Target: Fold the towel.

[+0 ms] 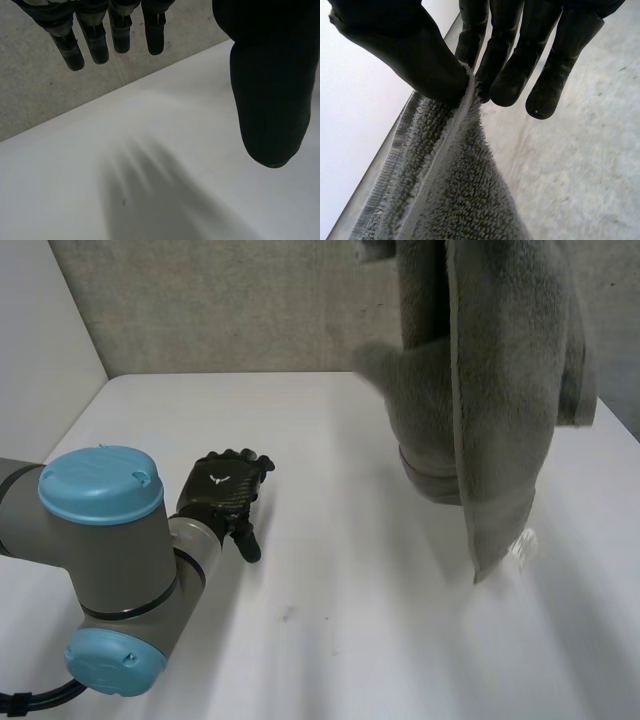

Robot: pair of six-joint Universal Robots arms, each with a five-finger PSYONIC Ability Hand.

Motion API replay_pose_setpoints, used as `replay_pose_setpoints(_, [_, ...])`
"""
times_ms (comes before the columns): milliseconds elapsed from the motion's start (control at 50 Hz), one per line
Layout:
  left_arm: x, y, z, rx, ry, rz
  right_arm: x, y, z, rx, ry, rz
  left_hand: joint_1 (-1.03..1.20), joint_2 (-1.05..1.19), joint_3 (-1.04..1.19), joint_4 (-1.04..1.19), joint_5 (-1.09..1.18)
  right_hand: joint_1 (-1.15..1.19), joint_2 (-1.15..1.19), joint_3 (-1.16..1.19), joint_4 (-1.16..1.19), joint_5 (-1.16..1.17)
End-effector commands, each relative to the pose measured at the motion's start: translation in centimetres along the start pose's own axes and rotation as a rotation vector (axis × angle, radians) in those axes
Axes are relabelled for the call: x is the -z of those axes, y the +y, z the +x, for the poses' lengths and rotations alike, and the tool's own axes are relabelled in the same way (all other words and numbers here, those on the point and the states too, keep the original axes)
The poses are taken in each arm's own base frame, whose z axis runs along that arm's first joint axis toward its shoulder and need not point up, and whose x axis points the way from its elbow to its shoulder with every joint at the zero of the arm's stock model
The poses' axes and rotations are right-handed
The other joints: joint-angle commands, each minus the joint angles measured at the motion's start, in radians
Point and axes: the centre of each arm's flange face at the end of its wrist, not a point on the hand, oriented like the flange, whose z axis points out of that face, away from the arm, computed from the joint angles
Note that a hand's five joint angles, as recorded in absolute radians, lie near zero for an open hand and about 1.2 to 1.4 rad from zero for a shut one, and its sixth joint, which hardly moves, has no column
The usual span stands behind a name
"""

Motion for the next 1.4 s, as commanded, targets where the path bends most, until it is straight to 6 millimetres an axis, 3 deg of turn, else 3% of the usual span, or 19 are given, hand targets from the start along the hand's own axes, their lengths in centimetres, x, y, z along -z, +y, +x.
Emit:
replay_pose_setpoints(20, [-0.1,0.2,0.0,0.016,-0.003,-0.007,0.3,7.3,-1.0,0.089,-0.026,-0.215,-0.036,0.017,0.017,0.016,-0.004,0.053,0.065,0.057,0.054,0.058])
replay_pose_setpoints(60, [-0.2,0.2,-0.1,0.017,-0.005,0.002,0.2,11.2,-0.9,0.155,-0.033,-0.308,-0.033,0.020,0.019,0.019,-0.001,0.053,0.065,0.057,0.054,0.058])
replay_pose_setpoints(80, [-0.2,0.2,-0.1,0.017,-0.005,0.002,0.2,11.2,-0.9,0.155,-0.033,-0.308,-0.033,0.020,0.019,0.019,-0.001,0.053,0.065,0.057,0.054,0.058])
replay_pose_setpoints(120, [-0.3,0.2,-0.2,0.019,-0.010,0.006,-0.1,14.4,-0.9,0.226,-0.031,-0.364,-0.033,0.020,0.019,0.019,-0.001,0.053,0.065,0.057,0.054,0.058])
replay_pose_setpoints(200, [-0.3,0.3,-0.3,0.019,-0.013,0.003,-0.6,16.8,-0.4,0.310,0.014,-0.399,-0.033,0.020,0.019,0.019,-0.001,0.001,0.013,0.005,0.003,0.006])
replay_pose_setpoints(260, [-0.3,0.3,-0.3,0.019,-0.013,0.004,-1.1,19.1,0.6,0.426,0.066,-0.436,-0.033,0.020,0.019,0.019,-0.001,-0.401,-0.389,-0.397,-0.400,-0.396])
replay_pose_setpoints(280, [-0.3,0.3,-0.3,0.019,-0.013,0.004,-1.2,20.4,1.3,0.499,0.082,-0.465,-0.033,0.020,0.019,0.019,-0.001,-0.680,-0.668,-0.676,-0.679,-0.675])
replay_pose_setpoints(300, [-0.3,0.3,-0.3,0.019,-0.013,0.004,-1.2,20.5,1.3,0.500,0.082,-0.465,-0.033,0.020,0.019,0.019,-0.001,-0.683,-0.671,-0.679,-0.681,-0.678])
replay_pose_setpoints(340, [-0.3,0.3,-0.3,0.019,-0.013,0.004,-1.2,23.4,4.0,0.637,0.123,-0.555,-0.033,0.020,0.019,0.019,-0.001,-1.034,-1.022,-1.030,-1.032,-1.029])
replay_pose_setpoints(440, [-0.3,0.3,-0.3,0.018,-0.013,0.004,0.5,26.9,8.8,0.696,0.177,-0.728,-0.033,0.020,0.019,0.019,-0.001,-1.169,-1.157,-1.165,-1.167,-1.163])
replay_pose_setpoints(580, [0.0,0.0,-0.2,0.009,-0.011,0.010,3.9,27.6,11.3,0.612,0.136,-0.866,-0.025,0.029,0.028,0.027,0.008,-1.169,-1.157,-1.165,-1.167,-1.163])
replay_pose_setpoints(720, [0.4,-0.9,0.2,0.003,0.006,0.044,9.5,26.3,10.1,0.439,-0.087,-0.937,-0.022,0.031,0.031,0.030,0.011,-1.107,-1.094,-1.102,-1.105,-1.101])
replay_pose_setpoints(940, [-1.7,-2.5,2.2,-0.041,0.142,0.127,16.9,26.4,7.0,0.276,-0.145,-0.896,-0.001,0.052,0.052,0.051,0.031,-0.950,-0.938,-0.946,-0.948,-0.945])
replay_pose_setpoints(1060, [-4.1,-1.0,3.9,-0.119,0.276,0.111,20.7,26.4,5.3,0.232,-0.223,-0.934,-0.004,0.049,0.049,0.048,0.028,-0.974,-0.961,-0.969,-0.972,-0.968])
replay_pose_setpoints(1260, [-6.1,2.6,4.9,-0.129,0.309,0.036,22.2,28.0,5.0,0.240,-0.224,-0.915,0.002,0.055,0.055,0.054,0.034,-0.983,-0.970,-0.978,-0.981,-0.977])
replay_pose_setpoints(1320, [-6.4,3.4,5.4,-0.132,0.319,0.020,22.3,28.6,4.8,0.245,-0.230,-0.912,0.131,0.184,0.184,0.183,0.163,-0.942,-0.930,-0.938,-0.940,-0.936])
replay_pose_setpoints(1360, [-6.5,4.0,5.7,-0.134,0.320,0.009,22.4,28.9,4.7,0.244,-0.236,-0.915,0.534,0.587,0.587,0.586,0.566,-0.851,-0.838,-0.846,-0.849,-0.845])
replay_pose_setpoints(1380, [-6.5,4.0,5.7,-0.134,0.320,0.009,22.4,29.1,4.8,0.247,-0.234,-0.917,0.536,0.589,0.589,0.588,0.569,-0.583,-0.571,-0.579,-0.581,-0.578])
replay_pose_setpoints(1400, [-6.5,4.1,5.6,-0.132,0.316,0.007,22.1,29.1,4.9,0.252,-0.228,-0.913,0.836,0.889,0.888,0.888,0.868,-0.246,-0.234,-0.242,-0.244,-0.241])
